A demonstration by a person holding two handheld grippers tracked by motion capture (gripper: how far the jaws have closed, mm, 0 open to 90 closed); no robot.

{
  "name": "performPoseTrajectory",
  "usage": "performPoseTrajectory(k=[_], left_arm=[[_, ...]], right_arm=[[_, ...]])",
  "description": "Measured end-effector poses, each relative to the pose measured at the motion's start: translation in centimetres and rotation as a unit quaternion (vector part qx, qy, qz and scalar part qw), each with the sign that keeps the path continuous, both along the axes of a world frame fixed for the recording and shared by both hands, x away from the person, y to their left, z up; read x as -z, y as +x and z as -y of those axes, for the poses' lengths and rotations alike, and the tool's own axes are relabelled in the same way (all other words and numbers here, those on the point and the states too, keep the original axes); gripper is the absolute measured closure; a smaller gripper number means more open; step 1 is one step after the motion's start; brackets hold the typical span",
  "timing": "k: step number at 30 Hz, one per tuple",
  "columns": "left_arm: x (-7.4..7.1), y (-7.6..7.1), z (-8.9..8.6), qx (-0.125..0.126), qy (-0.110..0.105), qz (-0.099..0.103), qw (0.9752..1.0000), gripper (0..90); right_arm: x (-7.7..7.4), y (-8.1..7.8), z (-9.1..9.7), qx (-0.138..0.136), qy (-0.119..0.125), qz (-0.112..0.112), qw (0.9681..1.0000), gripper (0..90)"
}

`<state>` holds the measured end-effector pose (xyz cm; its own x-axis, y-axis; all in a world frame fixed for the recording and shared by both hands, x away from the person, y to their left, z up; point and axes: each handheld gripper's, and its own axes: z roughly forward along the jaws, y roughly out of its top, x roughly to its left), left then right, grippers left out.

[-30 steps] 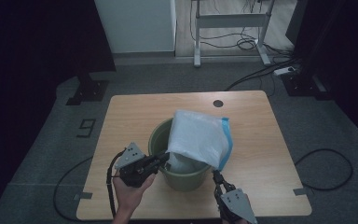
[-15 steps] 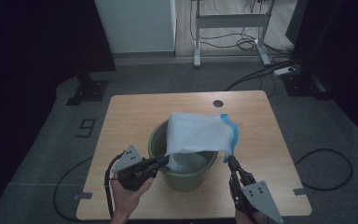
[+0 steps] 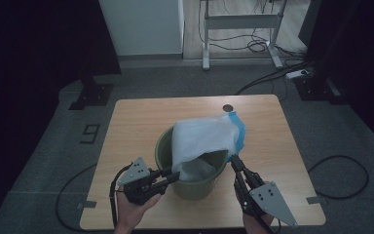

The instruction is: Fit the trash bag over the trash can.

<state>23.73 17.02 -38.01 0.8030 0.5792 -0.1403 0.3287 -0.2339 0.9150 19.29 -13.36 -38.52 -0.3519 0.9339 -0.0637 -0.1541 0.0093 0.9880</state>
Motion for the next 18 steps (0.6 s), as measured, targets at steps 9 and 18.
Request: performPoseTrajectory(k=[9,18], left_arm=[[-1.7,-0.2,-0.3,-0.033,-0.005,0.036,0.9988,39.4],[-3.6,1.2,2.3,-0.021,0.022,0.06,0.9977,35.1]], right_arm=[[1.0,0.6,0.7,-0.003,0.002,-0.024,0.9997,89.0],[-0.5,0.7,-0.1,-0.02,-0.009,-0.011,0.9997,89.0]])
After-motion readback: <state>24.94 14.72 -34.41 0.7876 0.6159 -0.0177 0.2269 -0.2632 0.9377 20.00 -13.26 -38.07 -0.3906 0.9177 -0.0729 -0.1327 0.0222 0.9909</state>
